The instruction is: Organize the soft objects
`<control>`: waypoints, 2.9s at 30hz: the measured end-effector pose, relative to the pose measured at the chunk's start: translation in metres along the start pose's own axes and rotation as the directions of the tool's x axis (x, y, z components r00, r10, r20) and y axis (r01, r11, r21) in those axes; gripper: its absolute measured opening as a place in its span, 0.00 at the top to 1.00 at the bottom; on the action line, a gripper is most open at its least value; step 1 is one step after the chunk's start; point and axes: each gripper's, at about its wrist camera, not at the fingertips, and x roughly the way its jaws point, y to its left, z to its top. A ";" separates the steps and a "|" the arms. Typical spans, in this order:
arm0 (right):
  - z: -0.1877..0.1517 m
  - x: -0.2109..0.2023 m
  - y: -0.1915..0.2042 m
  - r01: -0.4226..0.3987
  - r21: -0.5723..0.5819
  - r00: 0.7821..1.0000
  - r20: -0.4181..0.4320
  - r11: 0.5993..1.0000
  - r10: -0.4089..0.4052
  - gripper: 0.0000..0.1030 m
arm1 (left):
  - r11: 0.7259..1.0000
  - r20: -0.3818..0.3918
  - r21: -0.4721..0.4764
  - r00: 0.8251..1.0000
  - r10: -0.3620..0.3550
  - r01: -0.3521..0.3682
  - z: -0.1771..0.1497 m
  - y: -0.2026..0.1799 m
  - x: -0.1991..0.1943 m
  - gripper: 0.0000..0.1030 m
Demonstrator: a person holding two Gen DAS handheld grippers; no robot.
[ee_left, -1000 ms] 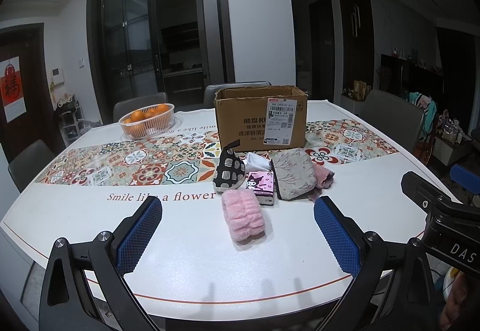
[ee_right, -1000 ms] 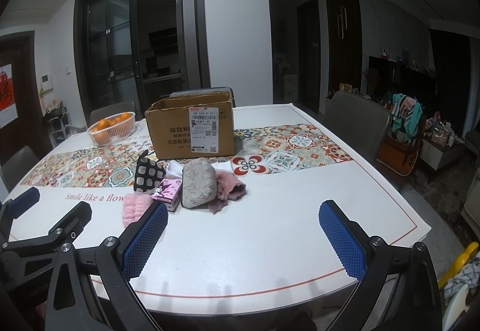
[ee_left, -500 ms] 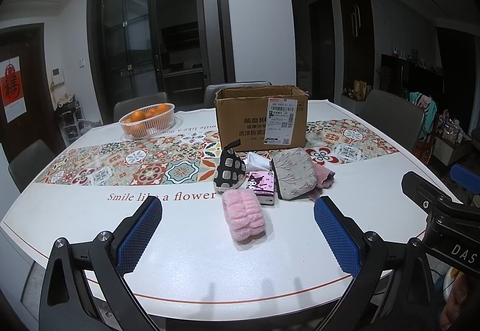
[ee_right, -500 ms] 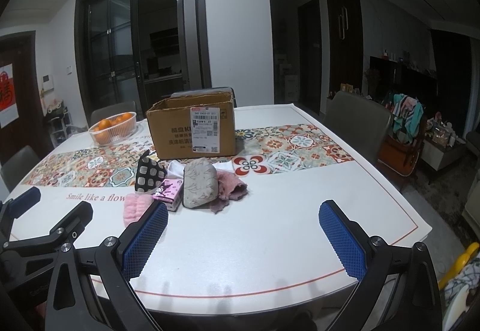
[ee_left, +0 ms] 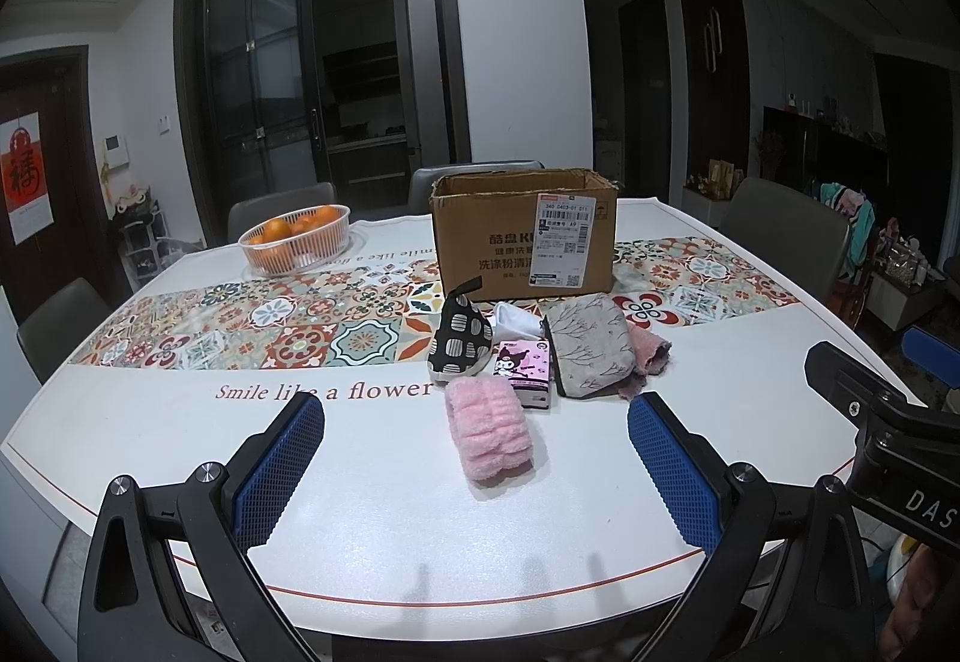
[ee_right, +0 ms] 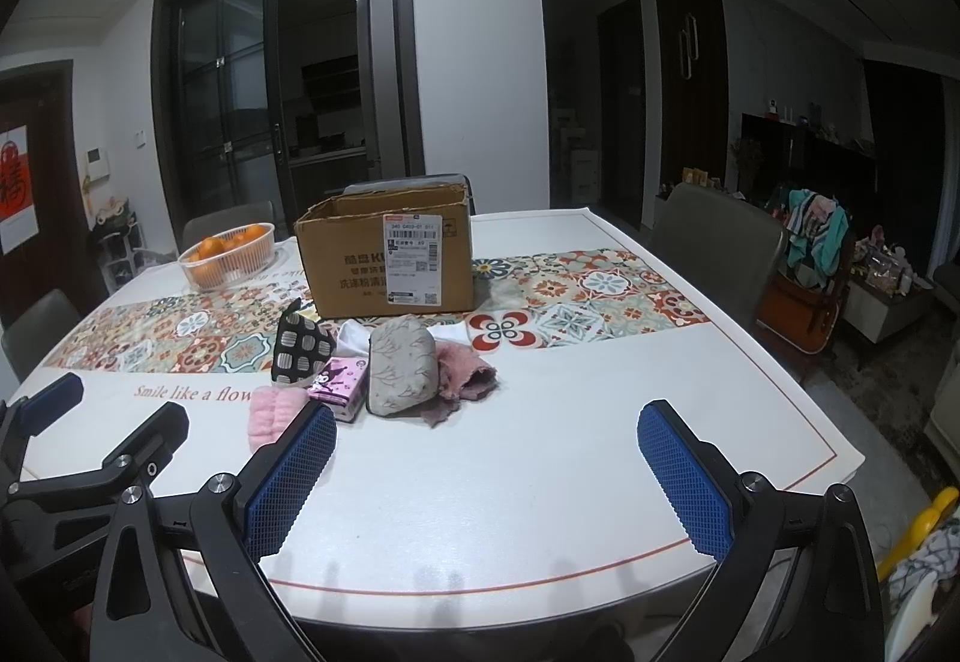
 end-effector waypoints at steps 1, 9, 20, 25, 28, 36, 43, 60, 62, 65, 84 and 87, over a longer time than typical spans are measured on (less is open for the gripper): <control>0.000 0.000 0.000 0.001 -0.001 1.000 0.000 1.000 -0.001 0.00 | 1.000 0.000 0.000 1.000 0.000 0.000 0.000 0.000 0.000 0.00; 0.000 0.000 0.000 0.000 -0.001 1.000 0.000 1.000 0.000 0.00 | 1.000 -0.001 0.001 1.000 0.000 0.000 0.000 0.000 0.000 0.00; -0.004 0.002 0.003 -0.007 -0.003 1.000 -0.005 1.000 0.007 0.00 | 1.000 -0.008 -0.001 1.000 0.002 -0.002 -0.003 0.003 0.002 0.00; -0.006 0.007 0.003 -0.017 -0.002 1.000 -0.018 1.000 0.017 0.00 | 1.000 -0.023 0.000 1.000 0.001 -0.001 -0.006 0.004 0.008 0.00; -0.006 0.013 0.002 -0.027 -0.006 0.999 -0.027 1.000 0.027 0.00 | 1.000 -0.035 -0.001 0.999 0.002 -0.002 -0.006 0.004 0.013 0.00; -0.004 0.039 0.004 -0.063 -0.030 0.997 -0.051 0.998 0.062 0.01 | 0.999 -0.068 -0.020 0.997 0.029 -0.030 -0.005 0.004 0.035 0.00; 0.002 0.068 0.005 -0.102 -0.034 0.992 -0.071 0.994 0.099 0.03 | 0.999 -0.104 -0.027 0.994 0.024 -0.027 -0.005 0.001 0.063 0.00; 0.009 0.156 0.017 -0.212 -0.050 0.963 -0.178 0.976 0.200 0.23 | 0.996 -0.199 -0.040 0.978 0.066 -0.075 -0.012 -0.005 0.129 0.07; 0.008 0.165 0.017 -0.218 -0.051 0.960 -0.193 0.975 0.205 0.25 | 0.996 -0.210 -0.033 0.975 0.069 -0.078 -0.013 -0.007 0.136 0.10; 0.007 0.179 0.019 -0.228 -0.049 0.953 -0.214 0.972 0.213 0.29 | 0.996 -0.226 -0.025 0.971 0.074 -0.081 -0.017 -0.010 0.143 0.11; 0.012 0.241 0.036 -0.261 -0.058 0.935 -0.262 0.964 0.238 0.52 | 0.995 -0.324 -0.069 0.945 0.042 -0.068 -0.027 -0.006 0.187 0.34; 0.011 0.246 0.041 -0.265 -0.064 0.934 -0.266 0.962 0.239 0.56 | 0.995 -0.335 -0.086 0.942 0.025 -0.057 -0.028 -0.002 0.190 0.43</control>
